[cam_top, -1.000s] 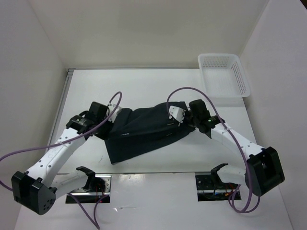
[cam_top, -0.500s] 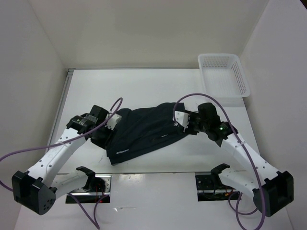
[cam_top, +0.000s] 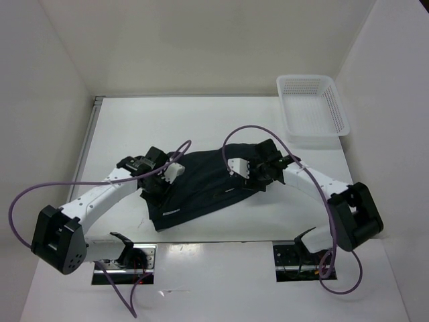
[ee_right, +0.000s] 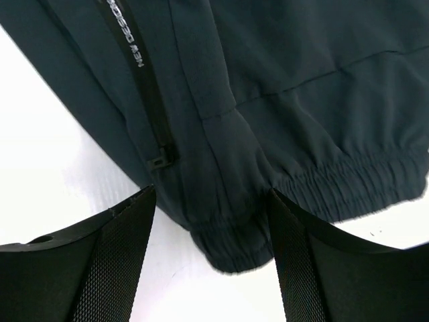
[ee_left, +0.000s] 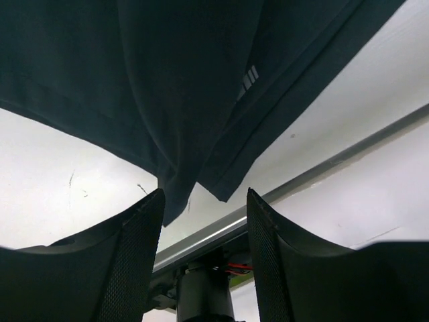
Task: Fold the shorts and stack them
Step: Fold the shorts
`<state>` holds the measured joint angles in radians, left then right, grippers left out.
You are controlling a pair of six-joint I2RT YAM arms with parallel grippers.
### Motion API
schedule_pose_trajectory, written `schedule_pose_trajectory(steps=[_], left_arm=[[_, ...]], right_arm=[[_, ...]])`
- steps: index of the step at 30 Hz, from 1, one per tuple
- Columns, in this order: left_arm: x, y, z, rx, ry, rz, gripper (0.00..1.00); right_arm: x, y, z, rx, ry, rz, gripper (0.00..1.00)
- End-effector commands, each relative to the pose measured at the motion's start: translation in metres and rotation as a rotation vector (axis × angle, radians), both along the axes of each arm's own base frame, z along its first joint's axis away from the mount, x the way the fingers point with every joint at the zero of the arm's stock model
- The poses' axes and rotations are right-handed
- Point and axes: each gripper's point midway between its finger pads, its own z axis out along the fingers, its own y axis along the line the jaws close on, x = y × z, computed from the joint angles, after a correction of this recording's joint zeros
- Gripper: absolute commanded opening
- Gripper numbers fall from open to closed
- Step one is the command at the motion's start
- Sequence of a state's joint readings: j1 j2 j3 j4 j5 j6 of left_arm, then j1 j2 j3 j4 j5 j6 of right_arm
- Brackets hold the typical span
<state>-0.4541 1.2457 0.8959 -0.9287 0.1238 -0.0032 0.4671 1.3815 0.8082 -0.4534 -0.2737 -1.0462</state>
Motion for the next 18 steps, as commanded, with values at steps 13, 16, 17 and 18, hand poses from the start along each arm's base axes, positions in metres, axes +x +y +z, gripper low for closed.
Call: schedule_pose_trajectory(steps=[13, 16, 17, 18], left_arm=[[-0.003, 0.021, -0.054, 0.169, 0.004, -0.023, 0.49], [-0.006, 0.017, -0.056, 0.151, 0.024, -0.028, 0.27], [-0.006, 0.014, -0.052, 0.138, 0.027, -0.030, 0.22], [-0.003, 0.011, -0.047, 0.123, 0.027, -0.032, 0.16]], right_arm=[[0.038, -0.001, -0.010, -0.086, -0.098, -0.020, 0.18], [0.043, -0.004, -0.002, -0.085, -0.130, -0.042, 0.08], [0.042, -0.004, 0.001, -0.084, -0.133, -0.043, 0.08], [0.042, -0.004, 0.001, -0.084, -0.133, -0.043, 0.08]])
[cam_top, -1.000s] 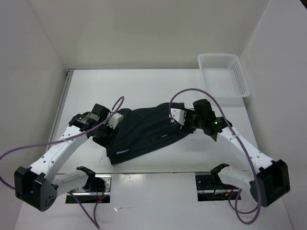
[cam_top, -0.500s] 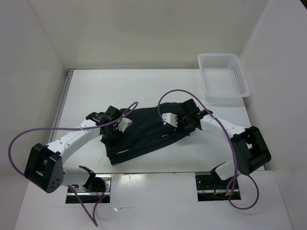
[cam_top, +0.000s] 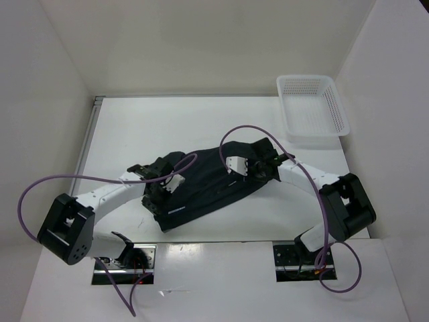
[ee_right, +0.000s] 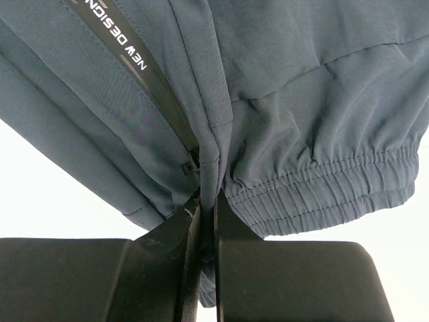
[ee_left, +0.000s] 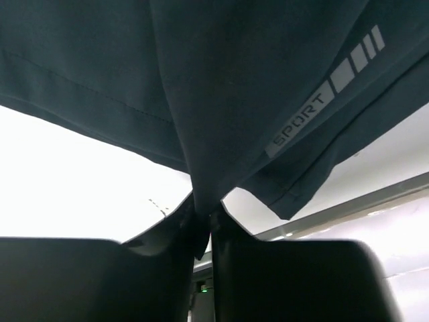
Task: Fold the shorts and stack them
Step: Fold the shorts
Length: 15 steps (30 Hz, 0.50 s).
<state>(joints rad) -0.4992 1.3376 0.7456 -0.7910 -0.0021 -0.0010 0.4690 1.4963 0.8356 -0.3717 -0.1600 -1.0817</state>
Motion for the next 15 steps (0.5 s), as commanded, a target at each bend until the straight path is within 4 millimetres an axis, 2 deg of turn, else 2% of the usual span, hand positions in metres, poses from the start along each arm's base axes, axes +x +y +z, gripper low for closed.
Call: schedule_pose_trajectory(steps=[1, 4, 5, 7, 8, 10, 12, 14, 15], left_arm=[[0.006, -0.016, 0.011, -0.071, 0.000, -0.012, 0.08], [0.004, -0.027, 0.022, -0.126, 0.026, -0.021, 0.04], [0.001, -0.028, 0.026, -0.131, 0.043, -0.022, 0.04], [0.003, -0.034, 0.038, -0.161, 0.035, -0.027, 0.04], [0.010, -0.038, 0.052, -0.174, 0.011, -0.029, 0.02], [0.014, -0.042, 0.066, -0.195, -0.010, -0.033, 0.02], [0.001, -0.048, 0.076, -0.221, 0.027, -0.061, 0.02], [-0.022, -0.055, 0.080, -0.246, 0.101, -0.107, 0.08], [-0.033, -0.056, 0.078, -0.253, 0.144, -0.115, 0.14]], right_arm=[[0.011, 0.003, 0.020, 0.017, -0.080, -0.011, 0.08], [0.015, 0.006, 0.033, 0.038, -0.103, -0.023, 0.08], [0.012, 0.004, 0.032, 0.032, -0.091, -0.023, 0.08], [0.017, 0.005, 0.052, 0.046, -0.134, -0.028, 0.03], [0.012, 0.002, 0.053, 0.032, -0.126, -0.016, 0.03], [0.008, -0.001, 0.070, 0.033, -0.169, 0.011, 0.02], [0.001, -0.005, 0.073, 0.013, -0.195, 0.051, 0.00], [-0.010, -0.014, 0.070, -0.019, -0.209, 0.085, 0.00], [-0.016, -0.019, 0.060, -0.046, -0.184, 0.092, 0.00]])
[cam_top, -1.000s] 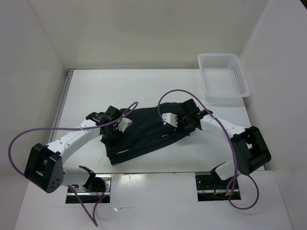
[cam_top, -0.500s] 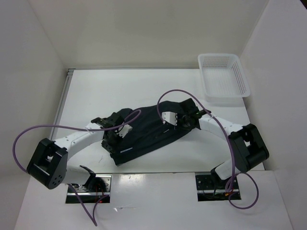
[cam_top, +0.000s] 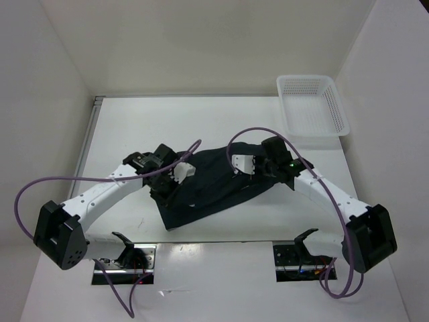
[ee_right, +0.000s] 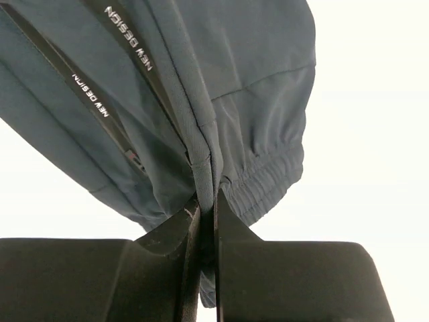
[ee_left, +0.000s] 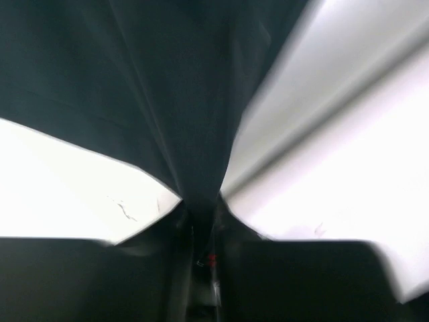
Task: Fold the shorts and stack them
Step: Fold the shorts
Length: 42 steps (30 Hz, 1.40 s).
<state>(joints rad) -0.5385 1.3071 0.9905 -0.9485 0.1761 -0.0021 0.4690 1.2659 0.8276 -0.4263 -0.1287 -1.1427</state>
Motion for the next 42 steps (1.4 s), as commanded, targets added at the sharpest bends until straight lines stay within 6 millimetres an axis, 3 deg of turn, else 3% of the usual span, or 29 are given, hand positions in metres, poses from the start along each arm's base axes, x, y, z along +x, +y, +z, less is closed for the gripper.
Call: schedule_pose_trajectory(steps=[1, 2, 3, 5, 6, 7, 9, 11, 13, 14, 15, 17, 19, 20, 21, 22, 23, 26, 29, 31, 36, 39, 42], left_arm=[[-0.055, -0.003, 0.005, -0.038, 0.202, -0.064, 0.25], [-0.068, -0.002, 0.005, -0.042, 0.252, -0.074, 0.45], [-0.068, -0.002, 0.005, -0.042, 0.252, -0.074, 0.49], [-0.068, 0.002, 0.006, -0.023, 0.240, -0.071, 0.52], [-0.065, 0.006, 0.004, 0.000, 0.226, -0.067, 0.53], [-0.061, 0.007, 0.003, 0.013, 0.207, -0.064, 0.53], [-0.048, 0.011, -0.001, 0.047, 0.146, -0.056, 0.53], [-0.017, 0.008, -0.003, 0.022, 0.037, -0.012, 0.52], [0.038, 0.010, 0.010, -0.020, -0.140, 0.090, 0.51], [0.055, 0.014, 0.017, -0.032, -0.194, 0.130, 0.49], [0.076, 0.029, 0.016, -0.031, -0.208, 0.213, 0.49], [0.117, 0.040, 0.031, -0.059, -0.294, 0.292, 0.51], [0.140, 0.057, 0.021, -0.068, -0.240, 0.368, 0.51], [0.158, 0.059, 0.031, -0.085, -0.260, 0.385, 0.53], [0.165, 0.063, 0.012, -0.070, -0.192, 0.402, 0.53], [0.171, 0.070, 0.007, -0.061, -0.172, 0.425, 0.54], [0.176, 0.068, -0.006, -0.057, -0.133, 0.423, 0.54], [0.197, 0.066, -0.015, -0.067, -0.163, 0.422, 0.58], [0.203, 0.072, -0.034, -0.026, -0.147, 0.434, 0.61], [0.203, 0.082, -0.046, -0.002, -0.131, 0.459, 0.61], [0.195, 0.079, -0.073, -0.005, -0.074, 0.452, 0.62], [0.183, 0.078, -0.084, -0.002, -0.026, 0.449, 0.62], [0.161, 0.072, -0.095, -0.004, 0.039, 0.433, 0.50]], right_arm=[[-0.018, -0.013, -0.005, -0.080, 0.004, 0.054, 0.07], [-0.021, -0.016, -0.011, -0.100, 0.030, 0.050, 0.12], [-0.027, -0.019, -0.015, -0.107, 0.059, 0.042, 0.19], [-0.031, -0.023, -0.021, -0.129, 0.086, 0.038, 0.36], [-0.037, -0.026, -0.023, -0.141, 0.098, 0.046, 0.39], [-0.037, -0.026, -0.017, -0.131, 0.078, 0.045, 0.42], [-0.039, -0.027, -0.013, -0.123, 0.061, 0.044, 0.59], [-0.035, -0.023, 0.004, -0.078, 0.023, 0.028, 0.62], [-0.029, -0.006, 0.023, 0.046, 0.019, -0.012, 0.59], [-0.021, 0.005, 0.049, 0.122, -0.009, -0.027, 0.55], [-0.016, 0.016, 0.062, 0.190, -0.009, -0.036, 0.53], [-0.012, 0.047, 0.089, 0.340, 0.019, -0.044, 0.49], [-0.006, 0.072, 0.100, 0.443, 0.023, -0.068, 0.47], [-0.008, 0.087, 0.096, 0.460, 0.045, -0.042, 0.47], [-0.009, 0.096, 0.090, 0.475, 0.061, -0.029, 0.43], [-0.007, 0.103, 0.086, 0.488, 0.058, -0.020, 0.42], [-0.008, 0.108, 0.062, 0.457, 0.102, -0.021, 0.42], [0.000, 0.114, 0.020, 0.422, 0.174, -0.053, 0.35], [0.003, 0.114, 0.004, 0.413, 0.175, -0.062, 0.28], [0.003, 0.113, -0.011, 0.398, 0.214, -0.095, 0.27], [-0.009, 0.101, -0.056, 0.303, 0.323, -0.150, 0.27], [-0.004, 0.087, -0.069, 0.234, 0.292, -0.188, 0.23], [-0.006, 0.073, -0.082, 0.160, 0.278, -0.195, 0.19]])
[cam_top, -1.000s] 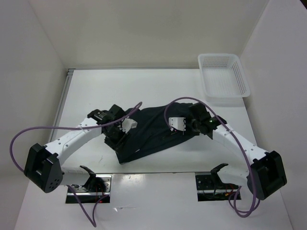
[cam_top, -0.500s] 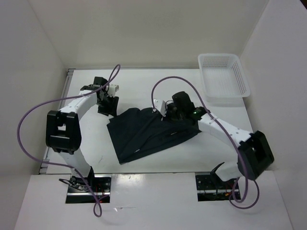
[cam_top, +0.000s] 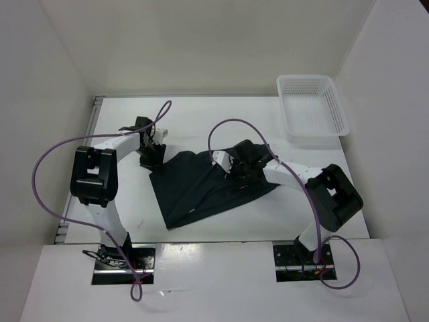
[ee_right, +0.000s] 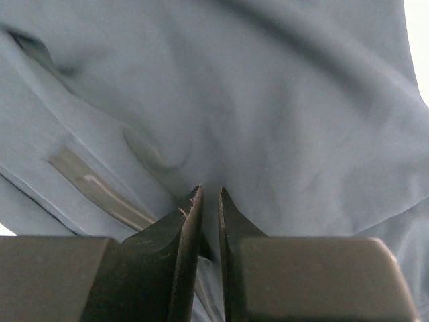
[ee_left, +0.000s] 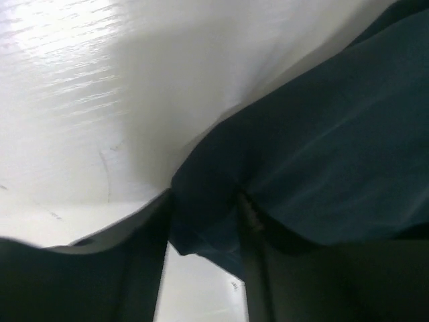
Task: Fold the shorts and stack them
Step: Fold the shorts
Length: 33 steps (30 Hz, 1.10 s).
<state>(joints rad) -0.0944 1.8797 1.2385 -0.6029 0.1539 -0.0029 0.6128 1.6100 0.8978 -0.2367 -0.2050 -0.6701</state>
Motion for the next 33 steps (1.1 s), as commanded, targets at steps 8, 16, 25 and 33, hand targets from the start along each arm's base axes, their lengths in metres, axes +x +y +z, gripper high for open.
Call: schedule_pose_trajectory(steps=[8, 16, 25, 33], left_arm=[[-0.039, -0.001, -0.026, -0.003, 0.118, -0.011, 0.02], [0.065, 0.035, -0.012, 0.108, -0.088, 0.081, 0.00], [0.157, 0.042, 0.022, 0.153, -0.281, 0.117, 0.01], [0.145, 0.030, 0.101, 0.071, -0.425, 0.096, 0.65]], right_arm=[[-0.013, -0.036, -0.027, -0.180, 0.007, 0.020, 0.09], [0.012, -0.007, -0.010, -0.106, -0.046, 0.024, 0.00], [0.052, 0.054, 0.017, -0.005, -0.074, 0.022, 0.00], [0.059, 0.066, 0.104, 0.165, -0.101, -0.170, 0.38]])
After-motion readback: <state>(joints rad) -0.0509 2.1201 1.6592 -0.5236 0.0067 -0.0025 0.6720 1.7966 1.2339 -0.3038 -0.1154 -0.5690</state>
